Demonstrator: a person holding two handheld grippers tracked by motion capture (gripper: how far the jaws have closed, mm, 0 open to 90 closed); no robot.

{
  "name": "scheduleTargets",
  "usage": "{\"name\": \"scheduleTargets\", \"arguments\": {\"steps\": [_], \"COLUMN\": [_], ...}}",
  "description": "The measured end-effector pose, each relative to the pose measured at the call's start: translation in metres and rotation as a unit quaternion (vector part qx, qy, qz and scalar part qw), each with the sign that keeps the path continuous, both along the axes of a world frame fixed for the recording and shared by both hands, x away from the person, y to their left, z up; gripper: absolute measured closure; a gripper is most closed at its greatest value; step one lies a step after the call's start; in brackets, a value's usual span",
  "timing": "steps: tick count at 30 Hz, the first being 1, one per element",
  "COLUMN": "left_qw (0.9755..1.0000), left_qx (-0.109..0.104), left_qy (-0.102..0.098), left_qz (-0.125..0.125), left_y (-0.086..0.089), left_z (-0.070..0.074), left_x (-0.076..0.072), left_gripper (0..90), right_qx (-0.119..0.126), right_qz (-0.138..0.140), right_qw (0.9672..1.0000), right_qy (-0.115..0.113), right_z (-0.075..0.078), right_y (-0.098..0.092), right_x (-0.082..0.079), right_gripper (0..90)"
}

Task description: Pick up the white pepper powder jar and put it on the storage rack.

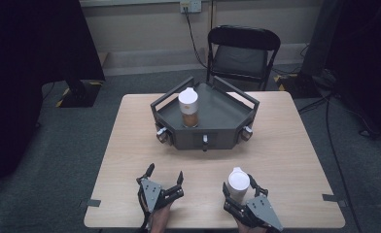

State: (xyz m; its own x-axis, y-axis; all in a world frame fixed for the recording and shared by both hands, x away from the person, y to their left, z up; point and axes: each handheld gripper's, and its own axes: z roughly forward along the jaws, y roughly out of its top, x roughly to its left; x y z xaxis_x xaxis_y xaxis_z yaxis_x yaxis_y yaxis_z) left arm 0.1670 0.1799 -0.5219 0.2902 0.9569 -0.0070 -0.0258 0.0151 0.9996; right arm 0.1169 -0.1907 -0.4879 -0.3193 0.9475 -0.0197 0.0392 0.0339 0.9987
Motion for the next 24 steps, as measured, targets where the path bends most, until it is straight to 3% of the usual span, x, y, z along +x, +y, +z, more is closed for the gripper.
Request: {"name": "scheduleTargets", "arguments": {"steps": [10,13,24], "left_qw": [1.0,1.0,1.0], "left_qx": [0.0,0.0,0.0], "left_qy": [0.0,0.0,0.0], "left_qz": [0.0,0.0,0.0], "left_y": [0.0,0.0,0.0], "left_z": [0.0,0.0001,0.0], "left_x": [0.0,0.0,0.0], "left_gripper": [0.0,0.0,0.1], "right_qx": [0.001,0.002,0.0], "right_qz": [0.007,0.008,0.008], "right_qw": [0.9999,0.9999,0.9999], "right_qy": [0.012,0.012,0.013], "right_z": [-0.001,-0.001,0.0001], "right_y": [-0.0022,-0.0037,-0.0044], "right_x": [0.0042,0.0041,0.0036], "right_gripper": [22.8,29.1,29.9]}}
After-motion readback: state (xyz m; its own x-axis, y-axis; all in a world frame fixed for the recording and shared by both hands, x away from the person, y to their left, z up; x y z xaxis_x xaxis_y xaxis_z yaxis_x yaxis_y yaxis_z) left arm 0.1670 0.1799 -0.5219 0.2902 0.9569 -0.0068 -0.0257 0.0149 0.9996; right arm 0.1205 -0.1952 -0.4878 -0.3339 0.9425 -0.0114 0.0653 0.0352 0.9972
